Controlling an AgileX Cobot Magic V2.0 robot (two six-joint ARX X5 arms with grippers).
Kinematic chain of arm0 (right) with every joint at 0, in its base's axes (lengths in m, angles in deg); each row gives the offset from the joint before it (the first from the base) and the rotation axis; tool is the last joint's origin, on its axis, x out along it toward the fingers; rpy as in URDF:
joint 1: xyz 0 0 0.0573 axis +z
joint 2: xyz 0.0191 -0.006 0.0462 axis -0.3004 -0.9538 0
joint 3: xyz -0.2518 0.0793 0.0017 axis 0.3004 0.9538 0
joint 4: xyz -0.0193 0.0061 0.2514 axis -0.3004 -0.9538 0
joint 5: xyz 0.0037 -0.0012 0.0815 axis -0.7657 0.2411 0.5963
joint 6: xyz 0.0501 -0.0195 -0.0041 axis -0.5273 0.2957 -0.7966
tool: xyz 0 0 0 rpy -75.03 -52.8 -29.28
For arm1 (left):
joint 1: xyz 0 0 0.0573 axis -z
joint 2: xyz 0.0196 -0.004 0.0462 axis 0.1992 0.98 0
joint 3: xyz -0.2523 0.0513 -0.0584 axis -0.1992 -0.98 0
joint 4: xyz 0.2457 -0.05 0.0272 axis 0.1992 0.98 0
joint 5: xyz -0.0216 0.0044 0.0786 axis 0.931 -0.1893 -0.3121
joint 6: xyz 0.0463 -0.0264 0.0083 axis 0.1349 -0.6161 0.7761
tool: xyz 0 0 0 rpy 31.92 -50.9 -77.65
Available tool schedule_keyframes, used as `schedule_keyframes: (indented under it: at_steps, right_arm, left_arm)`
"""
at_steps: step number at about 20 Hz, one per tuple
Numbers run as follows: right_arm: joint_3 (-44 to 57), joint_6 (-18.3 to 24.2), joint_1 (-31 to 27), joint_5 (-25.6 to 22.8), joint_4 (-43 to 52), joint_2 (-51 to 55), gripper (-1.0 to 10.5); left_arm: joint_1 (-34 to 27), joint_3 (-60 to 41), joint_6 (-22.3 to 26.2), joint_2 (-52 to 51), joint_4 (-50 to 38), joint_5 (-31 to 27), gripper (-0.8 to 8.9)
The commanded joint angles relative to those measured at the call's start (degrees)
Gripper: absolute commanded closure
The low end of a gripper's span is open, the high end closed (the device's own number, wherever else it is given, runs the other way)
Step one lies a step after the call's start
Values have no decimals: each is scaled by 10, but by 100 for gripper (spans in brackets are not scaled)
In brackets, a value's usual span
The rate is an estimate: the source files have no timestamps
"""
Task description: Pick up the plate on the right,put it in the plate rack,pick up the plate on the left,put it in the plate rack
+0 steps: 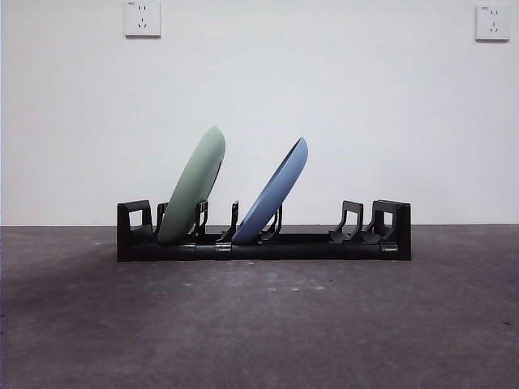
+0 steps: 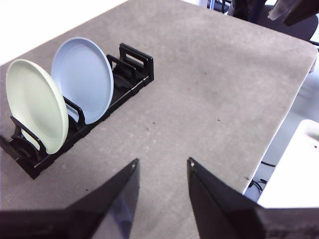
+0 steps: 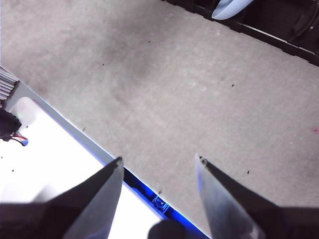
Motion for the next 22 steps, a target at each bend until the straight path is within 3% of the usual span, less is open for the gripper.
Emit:
schedule_keyframes:
  at_steps: [1,3,4,11,14,17,22]
  right_arm:
    - [4,8,1,2,-13,2,797]
    - [4,16,1,6,-13,2,901]
    - [4,22,1,14,-13,2,954]
    - [4,35,1,38,-13,2,959]
    - [4,14,1,34,-13,2,945]
    - [3,16,0,11,-13,0,945]
    - [3,15,0,-67,-13,0,945]
  left_arm:
    - [2,-2,-4,3,-2,-1,661]
    - [2,-2,-4,7,-2,-1,696]
    - [2,-2,-3,8,-2,-1,830]
    - [2,-2,-3,8,-3,-1,818]
    - [2,-2,-3,9,-3,-1,818]
    - [2,-2,-3,12,-2,-2,817]
    - [2,-2,-3,23,-1,-2,817]
